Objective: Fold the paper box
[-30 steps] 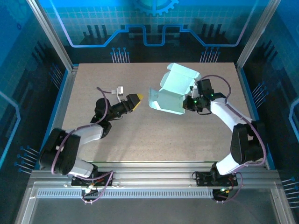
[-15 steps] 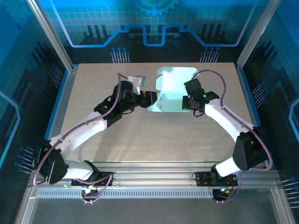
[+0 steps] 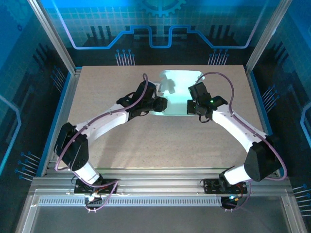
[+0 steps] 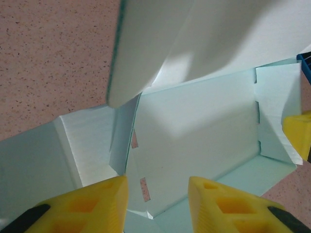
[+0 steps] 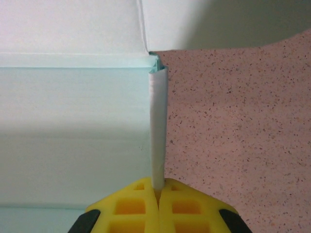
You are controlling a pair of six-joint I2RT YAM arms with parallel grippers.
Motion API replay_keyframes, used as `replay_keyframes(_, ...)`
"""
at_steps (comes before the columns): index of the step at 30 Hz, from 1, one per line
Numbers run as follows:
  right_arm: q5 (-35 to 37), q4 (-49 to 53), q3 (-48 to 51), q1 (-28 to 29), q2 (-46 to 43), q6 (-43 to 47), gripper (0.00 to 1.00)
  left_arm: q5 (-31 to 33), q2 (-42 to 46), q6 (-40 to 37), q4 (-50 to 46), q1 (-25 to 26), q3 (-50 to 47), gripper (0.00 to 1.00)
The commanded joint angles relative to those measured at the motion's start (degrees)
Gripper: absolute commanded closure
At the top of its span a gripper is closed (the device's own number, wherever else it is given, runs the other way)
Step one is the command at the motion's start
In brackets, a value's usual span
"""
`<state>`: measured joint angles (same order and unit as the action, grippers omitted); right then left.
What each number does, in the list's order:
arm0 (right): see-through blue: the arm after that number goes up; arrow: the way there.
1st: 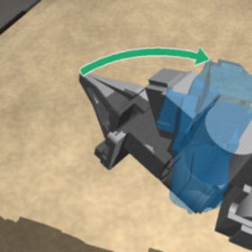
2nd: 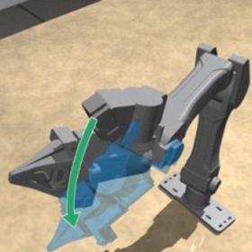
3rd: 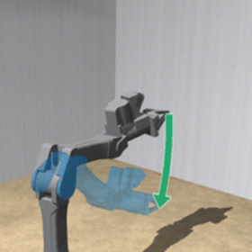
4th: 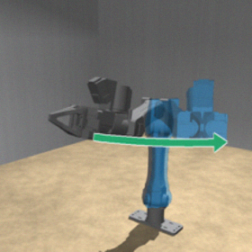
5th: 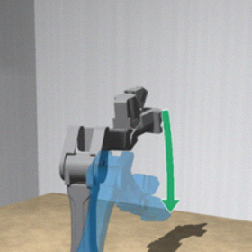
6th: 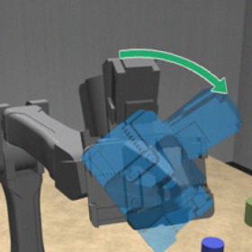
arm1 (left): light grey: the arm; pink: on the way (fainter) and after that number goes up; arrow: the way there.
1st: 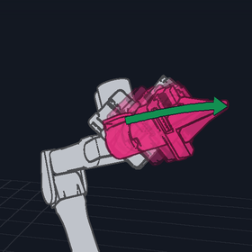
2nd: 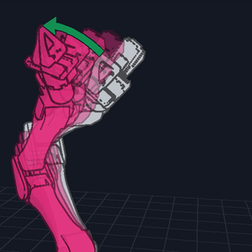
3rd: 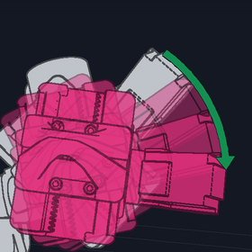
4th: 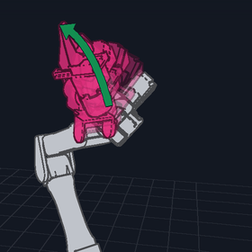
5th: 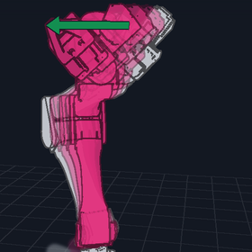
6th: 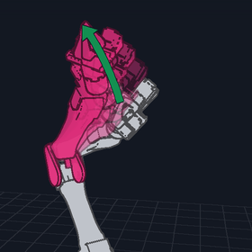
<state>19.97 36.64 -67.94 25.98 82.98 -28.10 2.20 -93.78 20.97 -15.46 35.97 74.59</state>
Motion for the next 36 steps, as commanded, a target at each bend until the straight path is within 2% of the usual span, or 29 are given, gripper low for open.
replay_keyframes(1, 0.56, 0.54, -1.49, 1.09, -1.08, -0.61, 1.0, 2.78, -0.88, -0.17, -1.85, 0.02, 2.77, 0.63)
replay_keyframes(9, -0.92, -0.43, -1.4, 1.23, -0.76, -0.84, 1.0, 5.69, -1.17, -0.58, -1.94, -0.1, 2.76, 0.63)
replay_keyframes(14, -0.06, 0.36, -1.58, 0.9, -0.01, -0.38, 1.0, 8.14, 2.77, -2.86, -1.26, -0.07, 0.38, 0.59)
replay_keyframes(24, -1.16, -0.17, -1.75, 0.83, 1.04, -0.23, 1.0, 6.63, 3.09, -3.62, -2.77, -0.82, -0.26, 0.57)
replay_keyframes(30, -1.55, -0.22, -2.02, 0.91, 0.48, -0.47, 1.0, 4.77, -0.01, -1.72, -1.52, -0.81, 0.48, 0.65)
replay_keyframes(36, -1.68, -0.12, -2.02, 0.88, 0.06, -0.99, 1.0, 5.11, -1.57, -1.3, -0.55, -0.81, 0.47, 0.84)
